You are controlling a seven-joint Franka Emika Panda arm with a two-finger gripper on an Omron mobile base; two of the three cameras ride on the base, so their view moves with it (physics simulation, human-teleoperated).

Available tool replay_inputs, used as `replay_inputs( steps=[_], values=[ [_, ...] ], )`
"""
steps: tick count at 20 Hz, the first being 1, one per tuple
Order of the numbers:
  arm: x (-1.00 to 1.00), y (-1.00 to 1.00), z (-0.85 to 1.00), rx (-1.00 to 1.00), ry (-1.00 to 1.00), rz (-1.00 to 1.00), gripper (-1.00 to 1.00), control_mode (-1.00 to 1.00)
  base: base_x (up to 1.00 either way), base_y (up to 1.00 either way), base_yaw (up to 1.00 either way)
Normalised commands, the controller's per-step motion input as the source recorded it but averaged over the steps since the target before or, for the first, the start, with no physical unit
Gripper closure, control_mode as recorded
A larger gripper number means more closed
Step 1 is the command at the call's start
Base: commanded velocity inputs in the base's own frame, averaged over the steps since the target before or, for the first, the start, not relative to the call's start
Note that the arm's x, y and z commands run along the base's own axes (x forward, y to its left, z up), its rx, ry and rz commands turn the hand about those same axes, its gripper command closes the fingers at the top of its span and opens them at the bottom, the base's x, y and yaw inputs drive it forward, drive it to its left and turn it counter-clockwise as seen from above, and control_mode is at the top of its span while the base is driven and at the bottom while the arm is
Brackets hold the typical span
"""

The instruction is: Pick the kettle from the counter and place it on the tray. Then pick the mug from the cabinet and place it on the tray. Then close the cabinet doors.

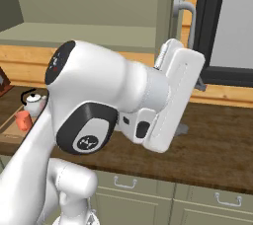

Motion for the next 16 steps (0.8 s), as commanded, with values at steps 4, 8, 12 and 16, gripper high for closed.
replay_inputs(
  steps=[4, 8, 12, 16],
  values=[
    [0.3, -0.12, -0.07, -0.03, 0.14, 0.11, -1.0, -1.0, 0.0, 0.0, 0.0],
    [0.4, 0.0, -0.17, -0.1, 0.17, 0.14, -1.0, -1.0, 0.0, 0.0, 0.0],
    [0.42, 0.13, -0.17, -0.13, 0.05, 0.22, -1.0, -1.0, 0.0, 0.0, 0.0],
    [0.36, 0.25, -0.13, -0.15, 0.0, 0.22, -1.0, -1.0, 0.0, 0.0, 0.0]
  ],
)
